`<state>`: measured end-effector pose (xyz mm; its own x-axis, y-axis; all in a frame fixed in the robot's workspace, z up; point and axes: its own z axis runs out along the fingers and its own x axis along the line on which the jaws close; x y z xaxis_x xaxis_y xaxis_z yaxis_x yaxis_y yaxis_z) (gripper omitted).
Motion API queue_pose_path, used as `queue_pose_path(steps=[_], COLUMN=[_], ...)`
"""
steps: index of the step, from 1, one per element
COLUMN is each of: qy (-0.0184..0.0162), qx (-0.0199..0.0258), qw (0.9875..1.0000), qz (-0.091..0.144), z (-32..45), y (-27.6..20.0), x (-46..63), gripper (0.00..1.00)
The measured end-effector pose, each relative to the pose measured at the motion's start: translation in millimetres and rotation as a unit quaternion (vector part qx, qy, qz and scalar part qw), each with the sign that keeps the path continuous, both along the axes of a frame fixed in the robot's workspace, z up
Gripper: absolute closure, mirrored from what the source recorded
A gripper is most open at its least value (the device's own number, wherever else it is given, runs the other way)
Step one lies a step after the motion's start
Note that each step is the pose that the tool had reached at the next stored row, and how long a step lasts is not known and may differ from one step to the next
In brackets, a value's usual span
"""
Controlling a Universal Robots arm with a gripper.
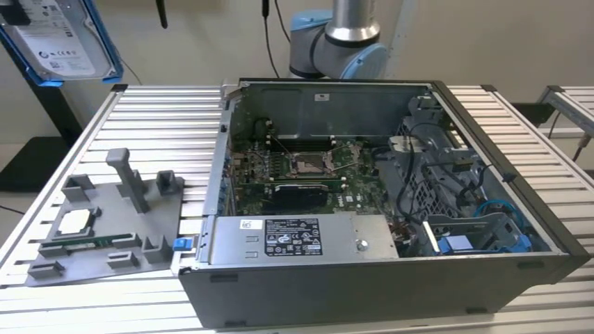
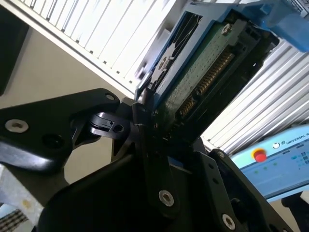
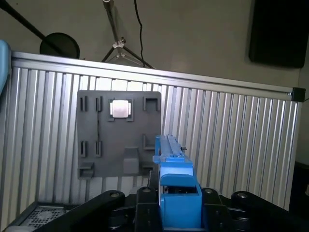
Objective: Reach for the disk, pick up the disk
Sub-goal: 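Pick up the disk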
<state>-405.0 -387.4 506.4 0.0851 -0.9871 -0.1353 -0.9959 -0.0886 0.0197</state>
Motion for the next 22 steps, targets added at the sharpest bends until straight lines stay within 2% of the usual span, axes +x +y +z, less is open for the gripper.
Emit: queue_pose_path(steps=[4,22], qy=[0.0001,0.0001], qx=[0.0000,0.0000], qw=[1.0000,1.0000], qz=[0.000,0.000], z=[0.0,0.0], y=[0.0,0.0], x=[12.8,92.4], gripper=[1.00,1.00])
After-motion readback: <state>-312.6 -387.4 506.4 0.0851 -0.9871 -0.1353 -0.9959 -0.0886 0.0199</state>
